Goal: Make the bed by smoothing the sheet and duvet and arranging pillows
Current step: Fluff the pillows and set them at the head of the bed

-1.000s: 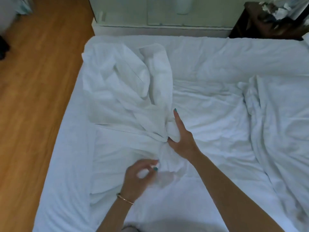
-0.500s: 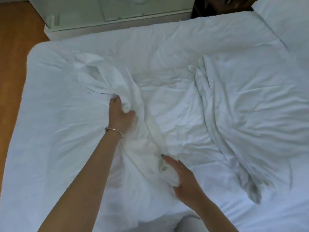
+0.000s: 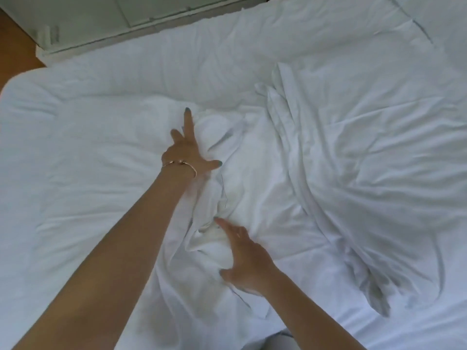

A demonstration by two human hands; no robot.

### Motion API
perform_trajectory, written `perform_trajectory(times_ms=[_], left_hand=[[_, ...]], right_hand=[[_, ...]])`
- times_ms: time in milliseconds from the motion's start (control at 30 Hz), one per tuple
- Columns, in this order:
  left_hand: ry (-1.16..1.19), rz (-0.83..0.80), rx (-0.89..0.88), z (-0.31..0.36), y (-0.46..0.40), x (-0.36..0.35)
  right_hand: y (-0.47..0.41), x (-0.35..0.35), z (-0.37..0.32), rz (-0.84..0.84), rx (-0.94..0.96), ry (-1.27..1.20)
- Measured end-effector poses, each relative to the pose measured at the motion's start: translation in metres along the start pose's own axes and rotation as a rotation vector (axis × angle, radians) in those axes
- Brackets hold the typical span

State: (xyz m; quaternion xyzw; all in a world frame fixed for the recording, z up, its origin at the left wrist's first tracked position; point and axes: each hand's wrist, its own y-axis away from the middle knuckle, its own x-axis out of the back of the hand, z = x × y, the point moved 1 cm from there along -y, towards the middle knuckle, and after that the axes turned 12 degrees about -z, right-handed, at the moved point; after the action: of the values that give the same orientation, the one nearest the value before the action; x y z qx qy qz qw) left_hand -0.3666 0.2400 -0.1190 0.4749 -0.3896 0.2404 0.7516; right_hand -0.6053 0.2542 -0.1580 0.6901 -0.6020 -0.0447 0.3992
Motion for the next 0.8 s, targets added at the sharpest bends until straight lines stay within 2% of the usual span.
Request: perform_trajectory(times_ms=[33,67,133,167,200,233,267,300,333,367,400,433,467,500,533,633,667,700,800], left_hand=[[-0.047,-0.099,0.061,0.006,-0.009,-0.002],[0.011,-0.059,0.035,0.013,-0.020,0.003],[0.326,0.212,-0.022,0.024,-0.037,0.025],[0.518,0.387,-0.066,0.029,-0.041,0.036],[0.689,0.490,-0.143,0.032,-0.044,0.042],[0.840,0.453,-0.229,0.037,-0.041,0.041],[0.963,0.264,-0.276,0.040,-0.042,0.026],[1.005,-0.018,-0.240,0.040,-0.041,0.003],[0.862,-0.257,-0.175,0.038,-0.036,-0.019],[0.642,-0.360,-0.169,0.032,-0.029,-0.034],[0.527,-0.276,-0.174,0.025,-0.031,-0.041],[0.523,-0.082,-0.208,0.022,-0.035,-0.039],[0.608,0.102,-0.246,0.022,-0.039,-0.032],[0.663,0.210,-0.270,0.023,-0.045,-0.023],[0.625,0.224,-0.286,0.028,-0.053,-0.018],[0.097,0.048,-0.132,0.057,-0.077,-0.012],[0.005,0.066,-0.095,0.071,-0.082,-0.004],[0.014,0.130,-0.062,0.085,-0.089,0.007],[0.239,0.377,0.076,0.101,-0.107,0.039]], right_hand=[[0.000,0.002,0.003,-0.012,0.051,-0.039],[0.002,0.006,0.009,-0.007,0.104,-0.142],[0.014,0.016,0.025,0.102,0.162,-0.449],[0.022,0.020,0.036,0.208,0.163,-0.588],[0.029,0.023,0.048,0.319,0.140,-0.686],[0.034,0.023,0.061,0.390,0.085,-0.704],[0.038,0.022,0.073,0.377,-0.007,-0.623],[0.042,0.019,0.083,0.262,-0.110,-0.498],[0.046,0.016,0.089,0.121,-0.186,-0.400],[0.050,0.012,0.094,0.029,-0.229,-0.369],[0.056,0.011,0.094,-0.001,-0.244,-0.373],[0.064,0.012,0.094,0.025,-0.248,-0.374],[0.073,0.013,0.095,0.068,-0.238,-0.358],[0.082,0.011,0.099,0.108,-0.228,-0.315],[0.091,0.007,0.105,0.143,-0.201,-0.282],[0.107,-0.011,0.118,0.243,-0.171,-0.327],[0.108,-0.013,0.117,0.302,-0.170,-0.299],[0.107,-0.012,0.114,0.373,-0.167,-0.242],[0.096,-0.002,0.086,0.550,-0.130,-0.112]])
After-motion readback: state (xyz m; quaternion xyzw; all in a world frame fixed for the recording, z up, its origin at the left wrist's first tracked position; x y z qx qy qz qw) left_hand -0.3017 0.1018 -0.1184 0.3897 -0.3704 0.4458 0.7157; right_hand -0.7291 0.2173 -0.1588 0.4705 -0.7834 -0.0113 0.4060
